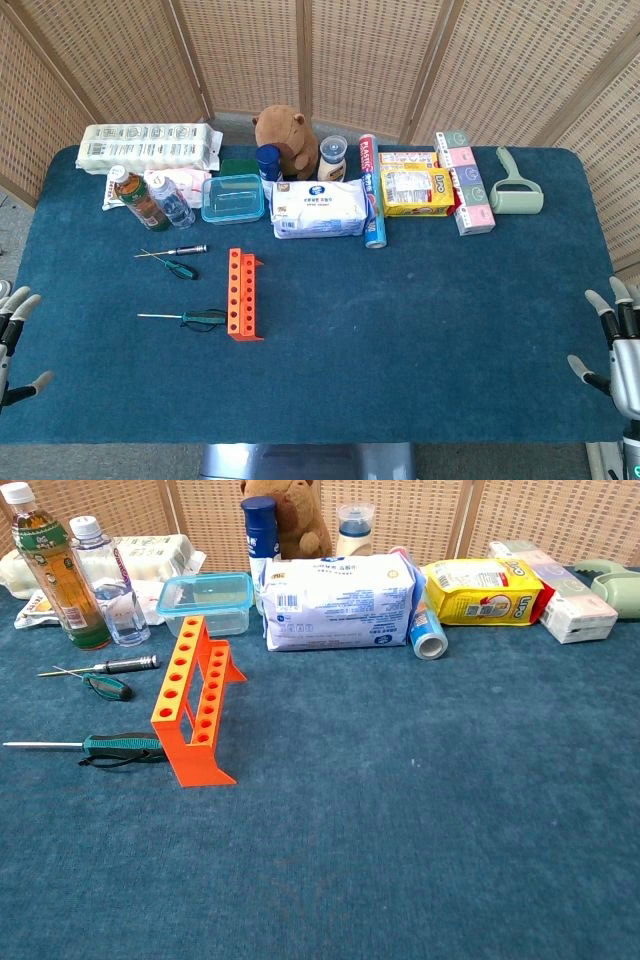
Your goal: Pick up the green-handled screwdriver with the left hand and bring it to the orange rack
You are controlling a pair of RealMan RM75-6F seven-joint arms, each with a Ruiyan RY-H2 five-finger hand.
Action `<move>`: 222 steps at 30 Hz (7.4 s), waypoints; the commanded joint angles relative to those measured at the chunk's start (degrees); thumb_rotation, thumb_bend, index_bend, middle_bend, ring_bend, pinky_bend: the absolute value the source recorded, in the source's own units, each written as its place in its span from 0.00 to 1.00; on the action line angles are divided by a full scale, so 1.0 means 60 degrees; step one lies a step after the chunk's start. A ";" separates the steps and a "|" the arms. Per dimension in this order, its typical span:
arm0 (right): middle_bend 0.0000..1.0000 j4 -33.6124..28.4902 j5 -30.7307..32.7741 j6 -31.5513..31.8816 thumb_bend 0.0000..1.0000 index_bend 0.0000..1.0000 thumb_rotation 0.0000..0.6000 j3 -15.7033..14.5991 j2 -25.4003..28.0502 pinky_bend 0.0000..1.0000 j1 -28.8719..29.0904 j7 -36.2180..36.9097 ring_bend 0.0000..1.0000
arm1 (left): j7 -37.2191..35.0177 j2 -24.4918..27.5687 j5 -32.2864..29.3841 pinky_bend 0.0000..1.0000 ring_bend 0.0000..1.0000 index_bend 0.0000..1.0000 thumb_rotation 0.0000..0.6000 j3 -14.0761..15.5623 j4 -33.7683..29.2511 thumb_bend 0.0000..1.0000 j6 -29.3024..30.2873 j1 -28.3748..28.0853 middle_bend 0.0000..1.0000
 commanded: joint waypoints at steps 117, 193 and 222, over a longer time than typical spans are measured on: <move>0.04 0.0081 -0.0074 -0.0857 0.02 0.07 1.00 0.0029 0.1088 0.00 0.0069 0.4421 0.00 | 0.5014 -0.4705 -0.5172 0.98 0.99 0.48 1.00 -0.1122 -0.0365 0.43 -0.2426 -0.4166 1.00; 0.04 -0.0134 0.0108 -0.1195 0.02 0.07 1.00 -0.0079 0.0990 0.00 0.0170 0.3843 0.00 | -1.0227 0.0718 0.1658 0.98 0.99 0.49 1.00 0.0167 -0.1126 0.44 -0.4135 -0.5132 1.00; 0.04 -0.0135 0.0117 -0.1173 0.02 0.07 1.00 -0.0066 0.1036 0.00 0.0157 0.3969 0.00 | -0.9388 0.0392 0.0967 0.98 0.99 0.49 1.00 0.0053 -0.1265 0.44 -0.4535 -0.5315 1.00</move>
